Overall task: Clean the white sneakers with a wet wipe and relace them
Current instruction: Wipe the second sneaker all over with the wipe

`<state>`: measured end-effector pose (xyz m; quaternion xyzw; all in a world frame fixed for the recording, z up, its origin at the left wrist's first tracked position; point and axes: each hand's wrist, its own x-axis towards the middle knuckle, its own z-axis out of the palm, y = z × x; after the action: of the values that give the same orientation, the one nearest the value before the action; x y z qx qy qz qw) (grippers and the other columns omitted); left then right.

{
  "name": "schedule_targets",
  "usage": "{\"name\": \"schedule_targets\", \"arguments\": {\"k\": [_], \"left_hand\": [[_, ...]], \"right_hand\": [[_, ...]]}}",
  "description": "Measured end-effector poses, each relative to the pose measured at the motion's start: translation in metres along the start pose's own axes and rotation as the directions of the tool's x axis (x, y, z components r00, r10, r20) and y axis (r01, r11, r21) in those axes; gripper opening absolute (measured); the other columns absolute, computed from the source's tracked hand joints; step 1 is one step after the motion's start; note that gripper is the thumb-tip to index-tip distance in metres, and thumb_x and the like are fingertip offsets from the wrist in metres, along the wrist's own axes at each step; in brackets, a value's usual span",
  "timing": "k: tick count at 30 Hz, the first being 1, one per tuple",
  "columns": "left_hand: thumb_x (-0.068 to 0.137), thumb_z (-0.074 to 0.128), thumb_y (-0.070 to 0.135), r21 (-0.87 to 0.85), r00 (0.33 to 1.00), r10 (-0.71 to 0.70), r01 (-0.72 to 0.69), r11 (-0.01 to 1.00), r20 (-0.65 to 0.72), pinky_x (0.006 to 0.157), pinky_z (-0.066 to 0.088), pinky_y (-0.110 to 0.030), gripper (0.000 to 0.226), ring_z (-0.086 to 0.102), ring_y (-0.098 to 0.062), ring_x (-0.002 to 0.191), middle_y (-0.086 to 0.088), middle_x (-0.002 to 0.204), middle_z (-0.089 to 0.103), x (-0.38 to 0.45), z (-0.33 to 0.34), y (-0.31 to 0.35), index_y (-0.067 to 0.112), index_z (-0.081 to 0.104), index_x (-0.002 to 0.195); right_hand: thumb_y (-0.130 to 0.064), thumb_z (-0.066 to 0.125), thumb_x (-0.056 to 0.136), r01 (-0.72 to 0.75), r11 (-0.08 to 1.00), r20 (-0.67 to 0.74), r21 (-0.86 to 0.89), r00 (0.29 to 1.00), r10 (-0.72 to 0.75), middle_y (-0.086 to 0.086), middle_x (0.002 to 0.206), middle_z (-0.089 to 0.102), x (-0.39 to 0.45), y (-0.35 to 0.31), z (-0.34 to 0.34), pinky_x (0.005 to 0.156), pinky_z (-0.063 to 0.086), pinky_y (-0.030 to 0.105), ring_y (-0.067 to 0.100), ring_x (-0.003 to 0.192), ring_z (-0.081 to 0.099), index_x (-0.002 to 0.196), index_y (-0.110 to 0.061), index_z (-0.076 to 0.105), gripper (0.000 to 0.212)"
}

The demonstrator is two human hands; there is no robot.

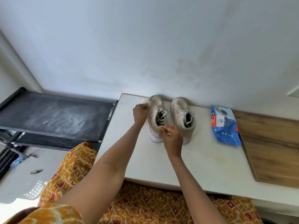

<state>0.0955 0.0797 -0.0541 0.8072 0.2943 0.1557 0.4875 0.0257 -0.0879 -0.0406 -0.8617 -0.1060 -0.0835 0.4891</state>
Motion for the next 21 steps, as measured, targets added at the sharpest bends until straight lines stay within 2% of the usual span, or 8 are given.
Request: {"name": "schedule_targets", "arguments": {"k": [4, 10, 13, 16, 21], "left_hand": [[0.086, 0.053, 0.001, -0.066, 0.999, -0.03, 0.028, 0.997, -0.028, 0.082, 0.04, -0.019, 0.028, 0.062, -0.025, 0.106, -0.013, 0.109, 0.069, -0.016, 0.001, -0.012, 0.006, 0.07, 0.109], [0.081, 0.053, -0.004, -0.134, 0.999, -0.024, 0.021, 0.991, -0.022, 0.08, 0.046, -0.025, 0.03, 0.065, -0.026, 0.097, -0.013, 0.098, 0.072, -0.052, 0.003, -0.017, 0.005, 0.073, 0.101], [0.08, 0.055, -0.006, -0.14, 0.999, -0.019, 0.014, 0.99, -0.039, 0.076, 0.044, -0.025, 0.026, 0.065, -0.027, 0.093, -0.015, 0.095, 0.072, -0.074, 0.001, -0.023, 0.002, 0.073, 0.097], [0.077, 0.056, -0.009, -0.165, 0.995, -0.024, 0.008, 0.986, -0.093, 0.069, 0.036, -0.015, 0.024, 0.064, -0.028, 0.09, -0.018, 0.094, 0.071, -0.099, 0.001, -0.025, -0.002, 0.072, 0.094], [0.084, 0.053, -0.005, -0.232, 0.983, -0.062, 0.02, 0.973, -0.172, 0.063, 0.032, -0.009, 0.017, 0.059, -0.02, 0.079, -0.014, 0.088, 0.067, -0.135, 0.007, -0.015, -0.002, 0.07, 0.086]], "right_hand": [[-0.022, 0.071, 0.082, -0.017, 1.0, 0.012, -0.009, 1.0, 0.017, 0.0, 0.088, 0.064, 0.0, -0.003, 0.0, 0.065, 0.041, 0.016, 0.013, 0.075, 0.063, 0.095, -0.015, 0.075, 0.016], [-0.02, 0.07, 0.082, -0.033, 0.999, 0.01, -0.043, 0.999, 0.033, 0.003, 0.087, 0.065, -0.001, -0.008, 0.0, 0.063, 0.035, 0.013, 0.015, 0.076, 0.062, 0.095, -0.013, 0.075, 0.015], [-0.02, 0.071, 0.081, -0.048, 0.998, 0.002, -0.048, 0.999, 0.048, 0.005, 0.086, 0.066, -0.002, -0.01, 0.002, 0.068, 0.043, 0.023, 0.019, 0.077, 0.063, 0.093, -0.014, 0.075, 0.014], [-0.02, 0.071, 0.08, -0.056, 0.997, -0.008, -0.062, 0.998, 0.056, 0.008, 0.084, 0.066, -0.002, -0.01, 0.004, 0.071, 0.05, 0.035, 0.024, 0.079, 0.063, 0.091, -0.015, 0.075, 0.012], [-0.02, 0.07, 0.081, -0.06, 0.993, -0.009, -0.098, 0.998, 0.06, 0.008, 0.088, 0.067, -0.001, -0.013, 0.004, 0.072, 0.048, 0.032, 0.024, 0.082, 0.063, 0.09, -0.015, 0.075, 0.011]]}}
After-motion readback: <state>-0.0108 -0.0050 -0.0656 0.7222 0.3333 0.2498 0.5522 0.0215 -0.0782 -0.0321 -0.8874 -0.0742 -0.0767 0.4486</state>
